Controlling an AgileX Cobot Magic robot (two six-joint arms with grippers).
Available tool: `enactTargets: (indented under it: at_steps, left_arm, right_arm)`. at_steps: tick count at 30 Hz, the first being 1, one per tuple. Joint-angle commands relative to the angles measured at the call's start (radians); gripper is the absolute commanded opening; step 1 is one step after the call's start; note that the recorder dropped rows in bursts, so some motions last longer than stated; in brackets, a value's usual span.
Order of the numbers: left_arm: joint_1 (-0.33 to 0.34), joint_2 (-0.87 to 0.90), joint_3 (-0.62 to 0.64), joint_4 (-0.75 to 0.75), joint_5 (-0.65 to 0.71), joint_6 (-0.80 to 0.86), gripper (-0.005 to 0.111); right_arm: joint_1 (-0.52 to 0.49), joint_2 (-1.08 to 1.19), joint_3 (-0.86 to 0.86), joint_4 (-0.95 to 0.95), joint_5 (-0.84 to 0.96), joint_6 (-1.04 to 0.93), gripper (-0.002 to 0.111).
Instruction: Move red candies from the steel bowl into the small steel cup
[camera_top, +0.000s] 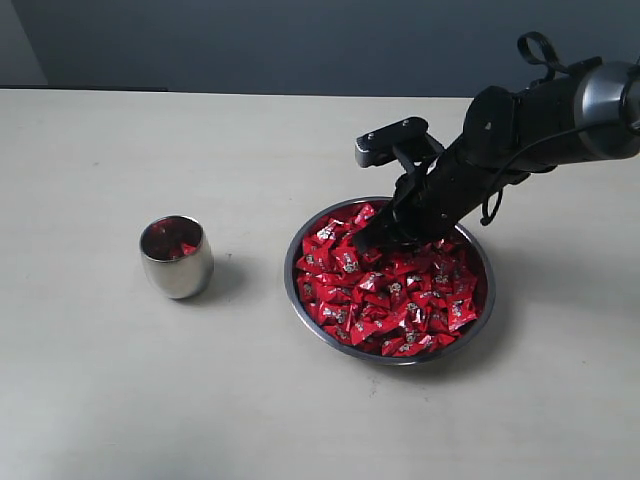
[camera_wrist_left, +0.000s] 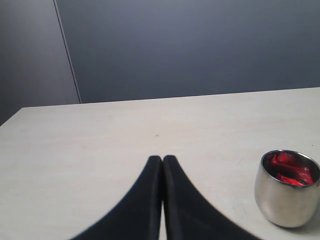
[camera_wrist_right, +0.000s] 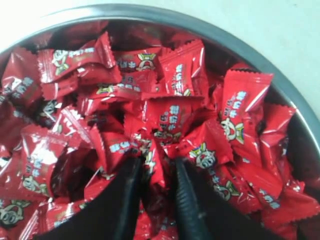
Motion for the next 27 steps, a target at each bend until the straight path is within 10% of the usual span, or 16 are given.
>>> enactTargets:
  at_steps: [1,27]
  left_arm:
    - [0.001,-0.004,0.004,0.001,-0.006,-0.001,0.000]
    - [0.001,-0.004,0.004,0.001,-0.006,-0.001,0.000]
  right_arm:
    - [0.000,0.001,-0.004,-0.012,0.005,0.003,0.023]
    - [0.000,-0.024,-0.006,-0.033,0.011,0.041,0.037]
